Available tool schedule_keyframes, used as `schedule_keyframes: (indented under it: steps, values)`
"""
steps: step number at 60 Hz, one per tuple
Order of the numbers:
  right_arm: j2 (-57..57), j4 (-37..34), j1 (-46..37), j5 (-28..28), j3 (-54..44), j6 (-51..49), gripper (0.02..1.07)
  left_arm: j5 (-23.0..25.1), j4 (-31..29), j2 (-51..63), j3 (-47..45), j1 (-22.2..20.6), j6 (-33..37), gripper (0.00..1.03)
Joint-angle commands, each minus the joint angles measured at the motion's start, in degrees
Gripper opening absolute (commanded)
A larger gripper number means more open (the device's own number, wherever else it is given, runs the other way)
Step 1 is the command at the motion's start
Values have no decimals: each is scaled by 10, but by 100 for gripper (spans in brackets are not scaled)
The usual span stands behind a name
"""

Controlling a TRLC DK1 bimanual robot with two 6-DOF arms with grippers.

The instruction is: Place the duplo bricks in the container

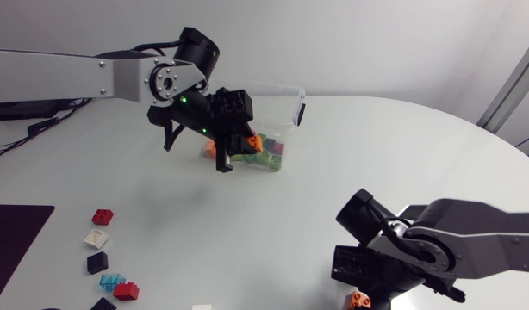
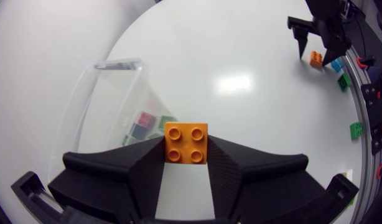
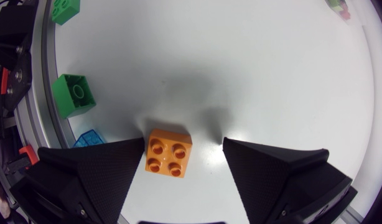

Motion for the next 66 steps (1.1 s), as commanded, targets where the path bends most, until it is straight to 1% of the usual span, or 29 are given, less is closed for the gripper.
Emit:
schedule_keyframes:
  steps: [1, 2, 3, 5, 7, 9, 11, 19, 32, 40, 41, 45, 47, 48, 49, 50, 51, 52, 53, 54, 55, 61, 66]
  values:
    - [16, 7, -3, 2, -16, 8, 64, 9, 24, -16, 23, 17, -50, 3]
    - [17, 7, -3, 2, -16, 8, 59, 9, 33, -16, 23, 18, -58, 3]
    - [17, 8, -4, 2, -17, 8, 51, 9, 40, -15, 23, 21, -63, 3]
    - [17, 8, -8, 2, -16, 6, 37, 9, 78, -13, 23, 29, -89, 3]
    - [15, 7, -13, 3, -15, 0, 33, 9, 105, -11, 24, 34, -114, 3]
    - [13, 4, -18, 5, -13, -5, 33, 8, 129, -9, 28, 41, -137, 3]
    - [10, 2, -24, 5, -9, -6, 33, 6, 142, -1, 36, 46, -155, 3]
    - [-4, -18, -35, 6, 24, -7, 32, 2, 149, 37, 86, 61, -202, 3]
    - [-13, -39, -53, 4, 97, -2, 33, -36, 178, 83, 145, 77, -260, 4]
    - [-15, -45, -58, -5, 148, 10, 33, -62, 178, 126, 196, 89, -282, 4]
    - [-15, -45, -59, -6, 154, 11, 33, -67, 176, 135, 207, 92, -288, 5]
    - [-13, -45, -62, -14, 178, 16, 33, -78, 170, 154, 227, 96, -298, 15]
    - [-11, -45, -64, -19, 191, 19, 33, -84, 168, 161, 236, 97, -306, 25]
    - [-10, -45, -63, -20, 196, 20, 33, -87, 168, 163, 238, 98, -307, 28]
    - [-8, -45, -64, -20, 201, 21, 33, -89, 167, 166, 241, 99, -309, 37]
    - [-8, -45, -64, -20, 204, 21, 33, -90, 166, 166, 241, 99, -309, 38]
    - [-5, -45, -64, -23, 215, 24, 33, -95, 162, 171, 247, 100, -311, 58]
    - [-2, -45, -64, -24, 223, 26, 33, -95, 156, 173, 251, 101, -312, 72]
    - [0, -45, -64, -24, 228, 27, 33, -96, 151, 174, 253, 102, -313, 82]
    - [2, -45, -65, -25, 236, 28, 33, -95, 145, 175, 256, 104, -314, 96]
    - [5, -45, -65, -26, 244, 30, 33, -95, 142, 175, 257, 105, -315, 101]
    - [18, -45, -69, -36, 293, 37, 33, -95, 118, 161, 252, 112, -316, 100]
    - [32, -45, -71, -46, 336, 45, 33, -90, 114, 113, 204, 122, -315, 100]
